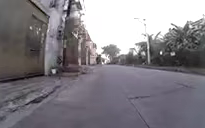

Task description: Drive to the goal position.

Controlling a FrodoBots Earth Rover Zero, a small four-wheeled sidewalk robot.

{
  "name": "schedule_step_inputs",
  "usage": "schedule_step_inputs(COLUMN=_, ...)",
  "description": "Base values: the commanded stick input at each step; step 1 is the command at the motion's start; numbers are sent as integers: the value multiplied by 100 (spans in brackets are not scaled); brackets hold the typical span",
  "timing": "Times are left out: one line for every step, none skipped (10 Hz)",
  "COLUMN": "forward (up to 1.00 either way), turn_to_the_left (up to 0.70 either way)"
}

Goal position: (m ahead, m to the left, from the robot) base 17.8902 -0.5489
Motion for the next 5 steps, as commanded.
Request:
schedule_step_inputs(forward=100, turn_to_the_left=0)
schedule_step_inputs(forward=100, turn_to_the_left=0)
schedule_step_inputs(forward=100, turn_to_the_left=0)
schedule_step_inputs(forward=100, turn_to_the_left=0)
schedule_step_inputs(forward=100, turn_to_the_left=0)
